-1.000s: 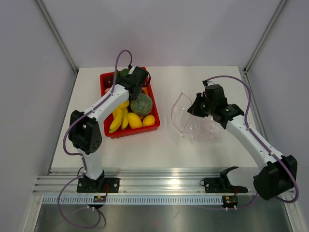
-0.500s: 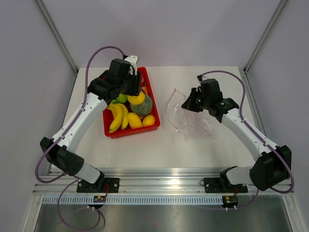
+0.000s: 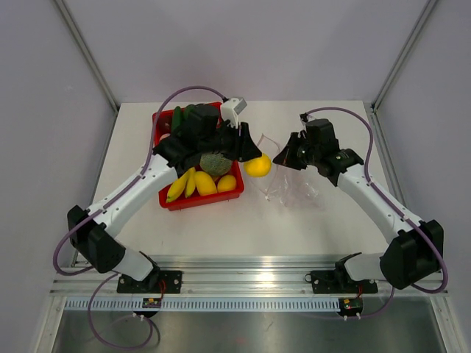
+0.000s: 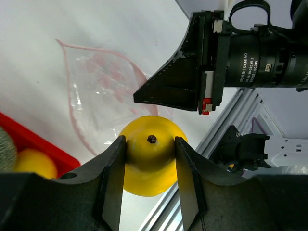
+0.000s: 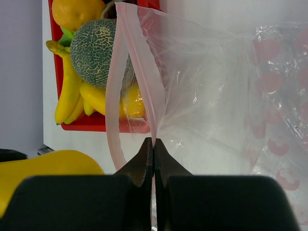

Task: Place the food in the zip-top bag and seal the zipper
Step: Place the fake fruit in the zipper food storage bag.

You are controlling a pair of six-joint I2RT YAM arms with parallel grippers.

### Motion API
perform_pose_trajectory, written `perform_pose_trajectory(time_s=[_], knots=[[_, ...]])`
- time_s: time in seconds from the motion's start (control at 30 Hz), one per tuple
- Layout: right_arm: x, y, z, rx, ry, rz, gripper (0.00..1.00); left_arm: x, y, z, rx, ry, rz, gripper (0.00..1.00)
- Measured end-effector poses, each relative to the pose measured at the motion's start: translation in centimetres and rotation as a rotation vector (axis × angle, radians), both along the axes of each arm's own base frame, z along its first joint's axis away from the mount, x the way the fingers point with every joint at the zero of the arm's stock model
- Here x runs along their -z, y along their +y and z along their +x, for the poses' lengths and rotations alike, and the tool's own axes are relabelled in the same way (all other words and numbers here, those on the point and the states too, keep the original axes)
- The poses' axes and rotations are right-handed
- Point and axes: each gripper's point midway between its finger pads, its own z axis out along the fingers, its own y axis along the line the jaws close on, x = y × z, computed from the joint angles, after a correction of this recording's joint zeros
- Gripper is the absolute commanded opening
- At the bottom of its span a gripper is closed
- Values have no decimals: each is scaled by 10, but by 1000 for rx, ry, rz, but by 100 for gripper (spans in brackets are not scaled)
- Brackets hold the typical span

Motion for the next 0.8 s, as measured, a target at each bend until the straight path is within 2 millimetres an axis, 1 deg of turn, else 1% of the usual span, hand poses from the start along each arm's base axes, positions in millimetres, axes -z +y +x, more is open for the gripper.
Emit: perform_pose_trajectory(time_s=[0.1,0.23,0.3,0.37,0.43,0.5,0.67,0.7,0.73,0.8], knots=[[-6,0,-2,4,-9,11,0,11,-18,0,16,22,-27,0],[-19,0,-7,0,-36,37,0,30,-31,12,-10,36,-18,0],[-26,-1,-9,1,-49,48,0,44,-36,16,-25,48,11,0],[-32,-1,-12,-5,-61,62,0,58,-41,17,-37,58,42,0],[-38,-1,-15,-5,-70,73,0,67,-45,17,-44,63,62,0],[-43,-1,-17,-5,-81,83,0,70,-48,17,-48,61,71,0],[-54,0,-24,-16,-92,114,0,71,-47,21,-72,52,80,0],[-55,0,-25,-15,-90,118,0,72,-46,22,-75,53,82,5],[-55,0,-25,-14,-89,120,0,74,-46,22,-77,54,84,16],[-53,0,-26,-10,-81,120,0,75,-47,23,-76,58,88,41]])
